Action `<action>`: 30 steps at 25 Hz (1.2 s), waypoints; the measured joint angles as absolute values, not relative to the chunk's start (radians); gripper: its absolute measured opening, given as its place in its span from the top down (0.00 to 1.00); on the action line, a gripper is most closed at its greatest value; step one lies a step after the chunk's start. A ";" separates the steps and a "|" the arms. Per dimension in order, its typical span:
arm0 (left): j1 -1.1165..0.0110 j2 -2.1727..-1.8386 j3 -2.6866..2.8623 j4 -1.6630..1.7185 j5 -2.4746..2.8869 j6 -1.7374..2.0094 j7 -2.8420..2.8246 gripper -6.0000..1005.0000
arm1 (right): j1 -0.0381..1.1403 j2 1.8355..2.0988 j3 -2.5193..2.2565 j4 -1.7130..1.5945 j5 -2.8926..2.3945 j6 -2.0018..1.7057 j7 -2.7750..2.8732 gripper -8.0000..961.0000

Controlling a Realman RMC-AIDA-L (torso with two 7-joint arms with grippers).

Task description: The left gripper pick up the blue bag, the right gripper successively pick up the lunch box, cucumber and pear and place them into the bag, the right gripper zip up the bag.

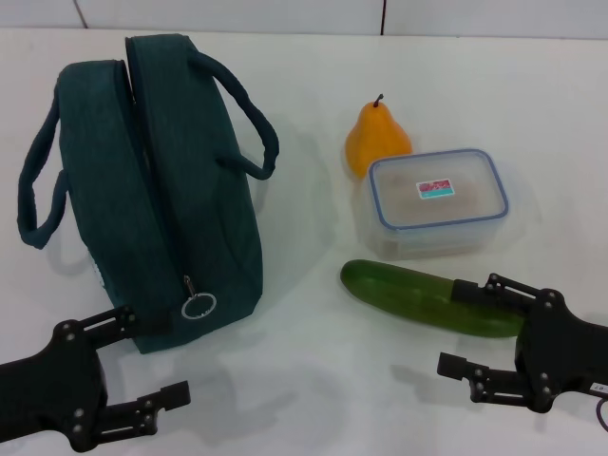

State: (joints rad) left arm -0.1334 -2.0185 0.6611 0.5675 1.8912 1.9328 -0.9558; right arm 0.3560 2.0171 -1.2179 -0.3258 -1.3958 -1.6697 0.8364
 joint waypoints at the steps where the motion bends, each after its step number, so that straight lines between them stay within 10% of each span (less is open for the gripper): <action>1: -0.133 -2.018 0.661 0.568 1.891 1.933 -0.956 0.22 | 0.356 2.017 -1.218 -0.326 -1.396 -1.670 0.836 0.14; 30: -0.208 -2.003 0.658 0.562 1.597 2.032 -1.434 0.22 | 0.359 2.019 -1.216 -0.328 -1.396 -1.670 0.836 0.14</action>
